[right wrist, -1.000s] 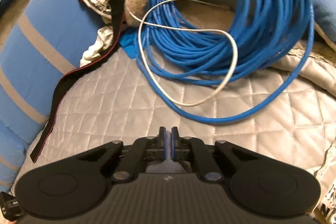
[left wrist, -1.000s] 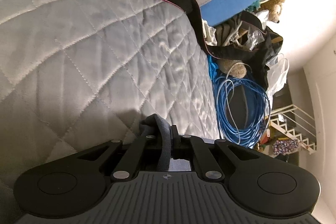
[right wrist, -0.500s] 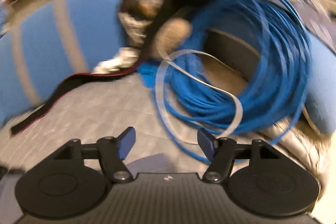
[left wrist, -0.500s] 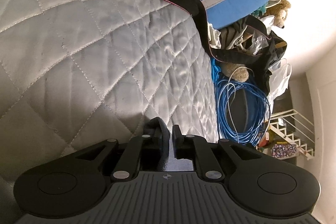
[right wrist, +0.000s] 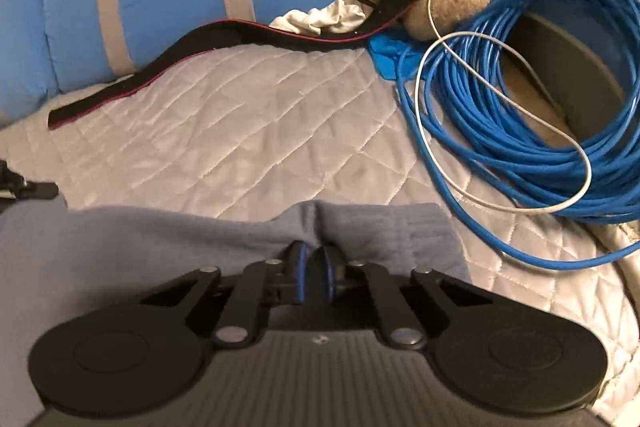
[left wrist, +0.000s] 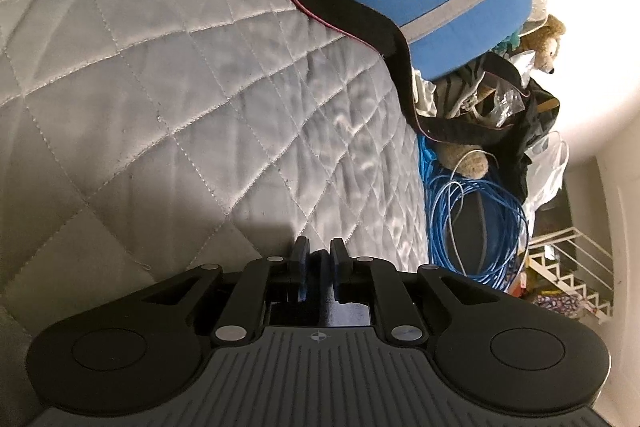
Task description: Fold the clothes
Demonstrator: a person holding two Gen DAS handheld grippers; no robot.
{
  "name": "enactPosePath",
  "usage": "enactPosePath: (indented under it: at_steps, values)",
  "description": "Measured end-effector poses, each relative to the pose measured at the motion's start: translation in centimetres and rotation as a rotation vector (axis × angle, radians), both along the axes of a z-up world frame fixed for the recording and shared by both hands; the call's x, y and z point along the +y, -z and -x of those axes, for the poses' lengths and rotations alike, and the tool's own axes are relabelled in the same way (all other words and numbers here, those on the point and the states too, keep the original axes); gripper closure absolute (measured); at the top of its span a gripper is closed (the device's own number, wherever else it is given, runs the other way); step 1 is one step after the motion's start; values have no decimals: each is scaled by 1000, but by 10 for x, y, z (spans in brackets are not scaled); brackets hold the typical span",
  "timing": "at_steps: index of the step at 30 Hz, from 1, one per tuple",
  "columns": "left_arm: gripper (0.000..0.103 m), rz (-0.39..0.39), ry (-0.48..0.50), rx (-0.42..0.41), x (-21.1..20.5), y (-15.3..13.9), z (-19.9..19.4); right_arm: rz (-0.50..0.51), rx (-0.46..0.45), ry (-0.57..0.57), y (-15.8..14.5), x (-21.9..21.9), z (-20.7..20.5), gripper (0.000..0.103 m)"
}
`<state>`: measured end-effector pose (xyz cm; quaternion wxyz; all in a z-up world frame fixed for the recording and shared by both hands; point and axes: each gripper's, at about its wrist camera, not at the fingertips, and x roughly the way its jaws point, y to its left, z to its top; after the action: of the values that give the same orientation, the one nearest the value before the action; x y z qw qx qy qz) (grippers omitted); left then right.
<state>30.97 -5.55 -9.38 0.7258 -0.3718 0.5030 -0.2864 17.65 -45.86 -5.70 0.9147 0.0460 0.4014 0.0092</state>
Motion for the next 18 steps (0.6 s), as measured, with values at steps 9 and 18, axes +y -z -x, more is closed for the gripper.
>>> enactPosePath:
  at_steps: [9, 18]
  values:
    - [77, -24, 3, -47, 5, -13, 5, 32, -31, 13, -15, 2, 11, 71]
    - [76, -27, -6, -70, 9, -19, 7, 141, -61, 113, -22, -7, 9, 50]
